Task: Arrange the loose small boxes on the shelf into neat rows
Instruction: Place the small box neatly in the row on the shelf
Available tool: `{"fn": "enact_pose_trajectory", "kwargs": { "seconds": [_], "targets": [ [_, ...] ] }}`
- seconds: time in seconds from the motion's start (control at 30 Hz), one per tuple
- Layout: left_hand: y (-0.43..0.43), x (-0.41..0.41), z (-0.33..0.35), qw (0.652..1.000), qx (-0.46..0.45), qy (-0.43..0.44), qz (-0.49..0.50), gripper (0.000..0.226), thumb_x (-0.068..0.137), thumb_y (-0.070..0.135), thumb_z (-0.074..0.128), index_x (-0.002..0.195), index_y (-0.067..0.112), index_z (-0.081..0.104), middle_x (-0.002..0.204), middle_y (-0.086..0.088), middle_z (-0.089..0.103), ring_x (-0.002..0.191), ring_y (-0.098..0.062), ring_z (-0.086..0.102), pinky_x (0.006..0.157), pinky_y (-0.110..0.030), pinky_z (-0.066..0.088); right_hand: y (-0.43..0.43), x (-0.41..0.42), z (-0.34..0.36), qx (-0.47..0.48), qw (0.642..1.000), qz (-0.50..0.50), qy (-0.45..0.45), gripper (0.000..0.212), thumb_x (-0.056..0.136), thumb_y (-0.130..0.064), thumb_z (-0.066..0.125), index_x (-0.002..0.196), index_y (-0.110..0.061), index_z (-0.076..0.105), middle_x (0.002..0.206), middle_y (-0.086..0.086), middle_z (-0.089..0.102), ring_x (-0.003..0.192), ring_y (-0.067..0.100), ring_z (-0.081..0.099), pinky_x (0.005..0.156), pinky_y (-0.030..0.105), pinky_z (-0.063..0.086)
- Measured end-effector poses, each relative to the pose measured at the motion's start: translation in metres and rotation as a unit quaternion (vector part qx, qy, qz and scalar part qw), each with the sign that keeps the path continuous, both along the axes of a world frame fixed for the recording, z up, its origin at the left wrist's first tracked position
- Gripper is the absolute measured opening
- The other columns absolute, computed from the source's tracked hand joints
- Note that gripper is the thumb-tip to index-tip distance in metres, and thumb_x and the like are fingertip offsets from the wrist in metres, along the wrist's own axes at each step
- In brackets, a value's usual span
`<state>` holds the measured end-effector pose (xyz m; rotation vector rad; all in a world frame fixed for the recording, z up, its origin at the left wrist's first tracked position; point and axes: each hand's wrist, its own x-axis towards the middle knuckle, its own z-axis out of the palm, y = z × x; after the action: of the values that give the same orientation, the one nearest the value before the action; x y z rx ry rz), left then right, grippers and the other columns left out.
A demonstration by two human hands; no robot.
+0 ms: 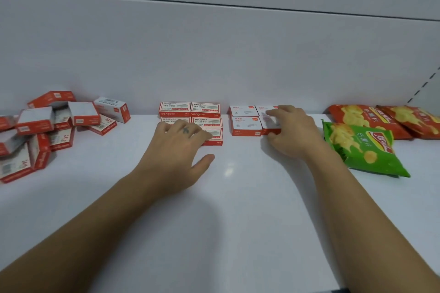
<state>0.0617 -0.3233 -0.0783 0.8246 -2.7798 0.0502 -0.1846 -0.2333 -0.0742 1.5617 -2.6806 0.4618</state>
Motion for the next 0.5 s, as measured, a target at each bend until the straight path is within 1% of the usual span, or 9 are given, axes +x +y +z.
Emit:
{"fn": "enact_pose_trajectory", "kwargs": {
  "seconds": [0.07,0.13,0.2,0.27,0.33,0.37,0.43,0.5],
  "targets": [
    [0.001,0.001,0.001,1.000,0.005,0.000,0.001,0.052,0.085,0.054,0.034,0.124,0.027,0.056,0.128,0.004,0.057,0.119,-0.021,0.047,0.097,-0.043,0.032,-0.001,0.011,-0.001,-0.029,0.999,0.012,0.006,0.061,0.079,-0.037,0.065,0.137,-0.031,0.047,0.146,0.002,0.041,0.135,0.022,0.033,0.113,0.039,0.023],
    [0.002,0.002,0.002,1.000,0.012,-0.001,0.003,0.056,0.085,0.056,0.029,0.128,0.029,0.052,0.134,0.006,0.053,0.124,-0.019,0.042,0.101,-0.042,0.029,-0.004,0.019,-0.002,-0.070,0.997,0.022,0.014,0.059,0.075,-0.043,0.069,0.131,-0.033,0.054,0.141,0.000,0.047,0.132,0.019,0.037,0.111,0.036,0.024],
    [0.003,0.003,0.002,1.000,0.017,-0.009,0.006,0.059,0.084,0.058,0.024,0.132,0.032,0.047,0.139,0.008,0.047,0.128,-0.017,0.037,0.105,-0.041,0.025,-0.010,0.020,-0.002,-0.078,0.996,0.034,0.018,0.045,0.077,-0.042,0.070,0.120,-0.031,0.064,0.133,-0.001,0.054,0.123,0.018,0.044,0.105,0.034,0.030],
    [0.002,0.002,0.002,1.000,0.017,-0.010,0.008,0.061,0.083,0.059,0.022,0.134,0.034,0.044,0.140,0.009,0.045,0.129,-0.016,0.035,0.106,-0.040,0.023,-0.014,0.017,-0.002,-0.064,0.997,0.035,0.018,0.032,0.081,-0.040,0.069,0.111,-0.030,0.069,0.128,-0.002,0.057,0.118,0.018,0.048,0.095,0.032,0.034],
    [0.001,0.004,0.003,1.000,0.016,-0.002,0.009,0.060,0.083,0.058,0.023,0.133,0.033,0.046,0.139,0.008,0.046,0.128,-0.016,0.036,0.105,-0.040,0.024,-0.016,0.016,-0.003,-0.052,0.998,0.027,-0.002,0.029,0.084,-0.039,0.067,0.111,-0.029,0.069,0.125,-0.002,0.058,0.116,0.018,0.048,0.086,0.030,0.035],
    [0.001,0.005,0.003,1.000,0.017,0.005,0.010,0.059,0.083,0.058,0.024,0.132,0.032,0.047,0.138,0.008,0.047,0.127,-0.016,0.037,0.104,-0.040,0.024,-0.017,0.016,-0.003,-0.047,0.999,0.025,-0.009,0.029,0.085,-0.038,0.067,0.112,-0.028,0.068,0.124,-0.002,0.058,0.116,0.018,0.047,0.084,0.030,0.035],
    [-0.001,0.006,0.002,1.000,0.021,0.015,0.013,0.057,0.084,0.057,0.027,0.131,0.031,0.049,0.136,0.006,0.049,0.125,-0.018,0.039,0.103,-0.041,0.025,-0.017,0.017,-0.002,-0.034,0.999,0.027,-0.004,0.029,0.086,-0.038,0.065,0.113,-0.028,0.067,0.123,-0.002,0.058,0.116,0.019,0.047,0.082,0.031,0.036],
    [-0.004,0.006,0.002,1.000,0.023,0.008,0.019,0.055,0.088,0.057,0.027,0.133,0.032,0.045,0.139,0.007,0.046,0.127,-0.017,0.036,0.104,-0.040,0.023,-0.017,0.018,-0.001,-0.022,0.999,0.030,0.008,0.028,0.087,-0.038,0.064,0.113,-0.028,0.066,0.122,-0.001,0.058,0.115,0.020,0.047,0.081,0.031,0.037]
  ]
}}
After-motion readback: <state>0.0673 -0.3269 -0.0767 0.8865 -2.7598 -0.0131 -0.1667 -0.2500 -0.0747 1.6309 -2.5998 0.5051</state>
